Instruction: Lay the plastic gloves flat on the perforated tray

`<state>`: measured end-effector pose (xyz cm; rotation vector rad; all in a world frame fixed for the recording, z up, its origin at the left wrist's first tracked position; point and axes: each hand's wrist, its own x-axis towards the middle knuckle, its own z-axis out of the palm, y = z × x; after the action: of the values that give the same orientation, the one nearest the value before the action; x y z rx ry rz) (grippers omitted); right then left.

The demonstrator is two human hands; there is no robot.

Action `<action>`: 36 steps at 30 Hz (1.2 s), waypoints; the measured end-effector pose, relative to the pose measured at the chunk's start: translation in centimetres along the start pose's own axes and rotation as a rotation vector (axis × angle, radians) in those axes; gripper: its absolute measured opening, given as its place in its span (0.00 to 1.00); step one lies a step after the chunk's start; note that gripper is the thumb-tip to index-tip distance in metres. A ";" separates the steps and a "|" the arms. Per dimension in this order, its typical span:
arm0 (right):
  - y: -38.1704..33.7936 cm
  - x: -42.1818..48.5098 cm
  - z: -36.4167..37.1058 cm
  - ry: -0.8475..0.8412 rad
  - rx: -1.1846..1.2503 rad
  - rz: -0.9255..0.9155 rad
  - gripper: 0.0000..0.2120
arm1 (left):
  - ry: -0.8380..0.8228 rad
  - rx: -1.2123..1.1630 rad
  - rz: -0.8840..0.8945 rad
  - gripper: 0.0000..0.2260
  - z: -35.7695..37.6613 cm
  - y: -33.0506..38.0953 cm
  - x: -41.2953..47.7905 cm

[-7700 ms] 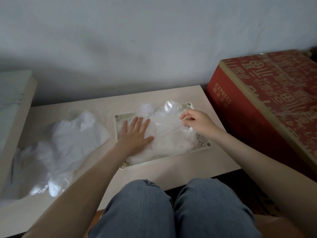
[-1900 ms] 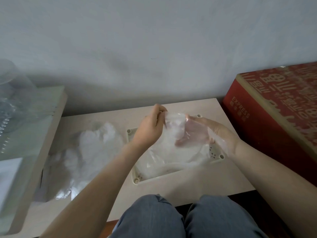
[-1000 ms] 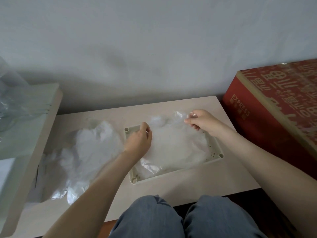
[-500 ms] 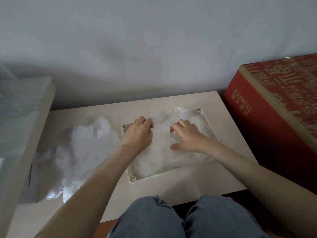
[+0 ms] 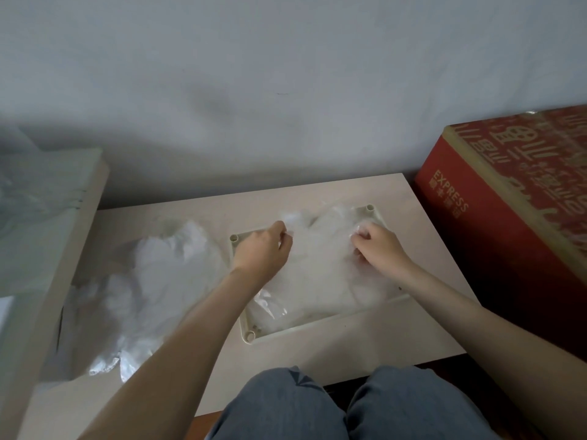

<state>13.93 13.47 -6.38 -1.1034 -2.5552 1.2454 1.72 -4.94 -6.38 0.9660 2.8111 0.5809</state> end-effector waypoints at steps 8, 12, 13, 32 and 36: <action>0.2 -0.2 -0.2 -0.056 -0.025 0.017 0.08 | 0.344 0.219 0.158 0.11 1.2 -0.3 0.7; 0.1 0.0 0.2 -0.026 -0.068 0.010 0.07 | 0.517 0.203 0.141 0.17 1.0 0.1 1.1; 0.1 -0.1 0.2 -0.021 -0.077 0.011 0.07 | 0.525 0.142 0.194 0.14 1.1 0.3 1.0; -1.8 -1.9 2.7 0.230 -0.458 -0.806 0.21 | -0.056 0.297 0.441 0.28 4.6 -0.5 -0.6; 0.1 -1.5 4.6 -0.140 -0.656 -0.538 0.36 | -0.075 0.314 0.434 0.31 4.6 -0.8 -0.1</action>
<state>13.33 9.53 -9.17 -0.3101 -3.1512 0.3736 2.42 -4.12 -10.94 1.6402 2.6801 0.1289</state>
